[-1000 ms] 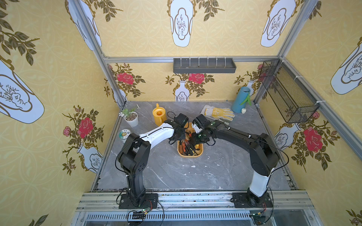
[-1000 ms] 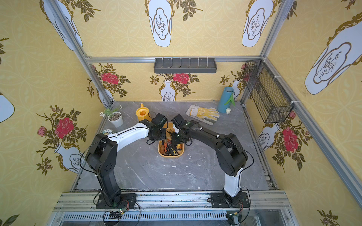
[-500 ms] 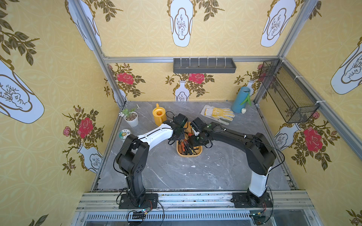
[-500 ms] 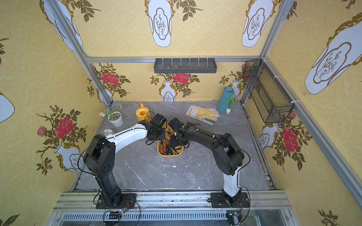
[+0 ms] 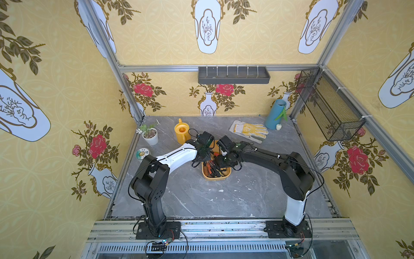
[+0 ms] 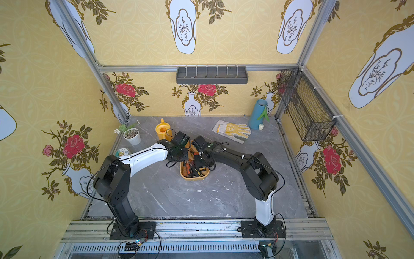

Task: Take out the screwdriver from the storage box
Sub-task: Pick up the screwdriver from the storage box.

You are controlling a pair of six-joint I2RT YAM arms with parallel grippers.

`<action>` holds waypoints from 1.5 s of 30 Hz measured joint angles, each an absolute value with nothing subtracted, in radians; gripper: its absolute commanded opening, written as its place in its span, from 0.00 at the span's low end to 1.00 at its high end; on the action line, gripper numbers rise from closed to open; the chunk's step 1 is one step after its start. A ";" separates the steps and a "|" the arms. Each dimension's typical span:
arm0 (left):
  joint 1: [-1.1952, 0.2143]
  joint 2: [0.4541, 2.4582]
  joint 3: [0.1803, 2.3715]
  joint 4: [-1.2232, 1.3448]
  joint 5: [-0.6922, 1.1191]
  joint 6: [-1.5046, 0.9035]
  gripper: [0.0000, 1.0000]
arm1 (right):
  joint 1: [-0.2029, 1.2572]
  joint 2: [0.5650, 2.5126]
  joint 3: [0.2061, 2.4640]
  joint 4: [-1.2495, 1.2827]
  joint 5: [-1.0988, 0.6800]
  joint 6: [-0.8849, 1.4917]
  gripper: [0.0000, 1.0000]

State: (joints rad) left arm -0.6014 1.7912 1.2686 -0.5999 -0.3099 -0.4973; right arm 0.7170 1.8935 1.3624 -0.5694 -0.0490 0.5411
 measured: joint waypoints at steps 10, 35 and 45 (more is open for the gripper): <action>-0.601 1.789 1.254 -0.590 -0.318 -0.502 0.00 | 0.720 1.879 1.351 -0.550 -0.053 0.549 0.28; -0.601 1.780 1.247 -0.569 -0.345 -0.506 0.00 | 0.722 1.868 1.338 -0.568 -0.004 0.576 0.40; -0.601 1.780 1.240 -0.570 -0.345 -0.509 0.00 | 0.724 1.901 1.339 -0.536 -0.027 0.606 0.29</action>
